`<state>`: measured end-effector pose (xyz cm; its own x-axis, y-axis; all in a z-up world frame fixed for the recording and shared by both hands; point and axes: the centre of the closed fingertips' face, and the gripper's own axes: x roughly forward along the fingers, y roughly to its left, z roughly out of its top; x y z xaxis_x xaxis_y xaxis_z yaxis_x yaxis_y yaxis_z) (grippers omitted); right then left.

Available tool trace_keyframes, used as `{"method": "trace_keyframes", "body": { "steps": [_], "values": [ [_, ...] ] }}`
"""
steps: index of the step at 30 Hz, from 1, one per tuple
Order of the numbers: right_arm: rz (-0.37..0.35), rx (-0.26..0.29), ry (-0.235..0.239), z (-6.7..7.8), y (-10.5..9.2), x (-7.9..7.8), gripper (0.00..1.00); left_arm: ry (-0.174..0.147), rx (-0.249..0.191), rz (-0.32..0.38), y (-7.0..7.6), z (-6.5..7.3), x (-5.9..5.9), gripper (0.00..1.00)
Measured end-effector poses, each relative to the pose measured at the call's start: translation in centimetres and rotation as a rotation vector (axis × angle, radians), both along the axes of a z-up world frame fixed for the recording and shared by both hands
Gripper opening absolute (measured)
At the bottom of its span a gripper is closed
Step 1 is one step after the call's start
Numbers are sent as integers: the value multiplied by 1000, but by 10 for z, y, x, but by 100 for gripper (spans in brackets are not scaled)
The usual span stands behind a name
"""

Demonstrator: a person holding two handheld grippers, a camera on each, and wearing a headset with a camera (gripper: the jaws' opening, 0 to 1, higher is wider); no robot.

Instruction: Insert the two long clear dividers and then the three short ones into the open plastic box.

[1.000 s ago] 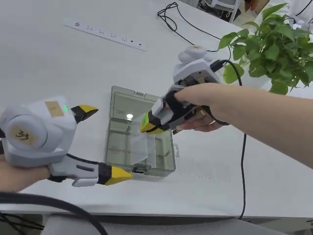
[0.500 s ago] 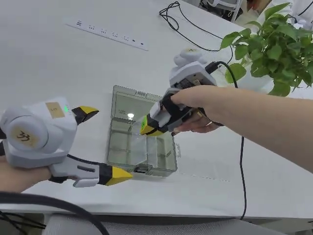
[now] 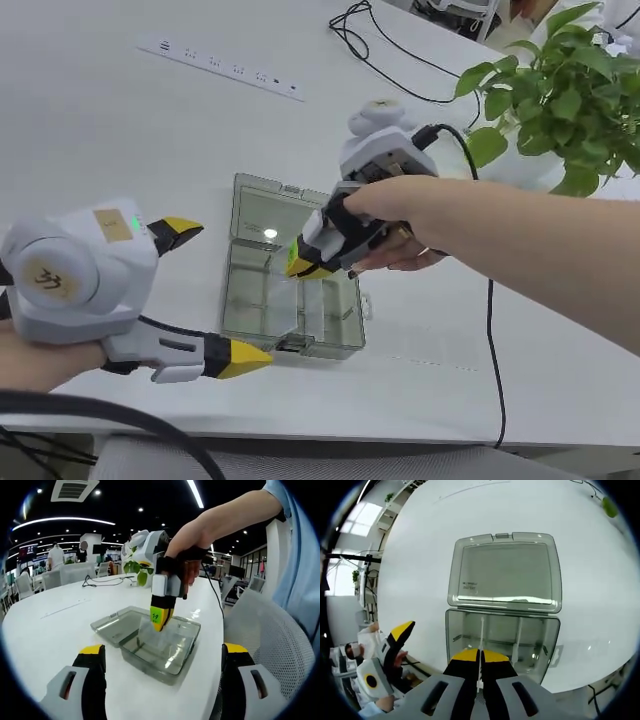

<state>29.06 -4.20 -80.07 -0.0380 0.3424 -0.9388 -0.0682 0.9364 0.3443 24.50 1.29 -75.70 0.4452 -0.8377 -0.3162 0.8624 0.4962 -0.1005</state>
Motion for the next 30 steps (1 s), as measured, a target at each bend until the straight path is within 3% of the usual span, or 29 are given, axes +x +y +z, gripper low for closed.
{"method": "trace_keyframes", "body": {
  "steps": [11,21,30],
  "values": [
    [38,-26,-13,-4,4,4,2,7,1,-6,-2,-2,-2,98],
    [115,-67,-39,-6,19,-19,3,14,9,-13,-4,-3,-4,97],
    [140,-79,-45,-8,21,-25,3,22,13,-7,-2,-5,-4,97]
  ]
}}
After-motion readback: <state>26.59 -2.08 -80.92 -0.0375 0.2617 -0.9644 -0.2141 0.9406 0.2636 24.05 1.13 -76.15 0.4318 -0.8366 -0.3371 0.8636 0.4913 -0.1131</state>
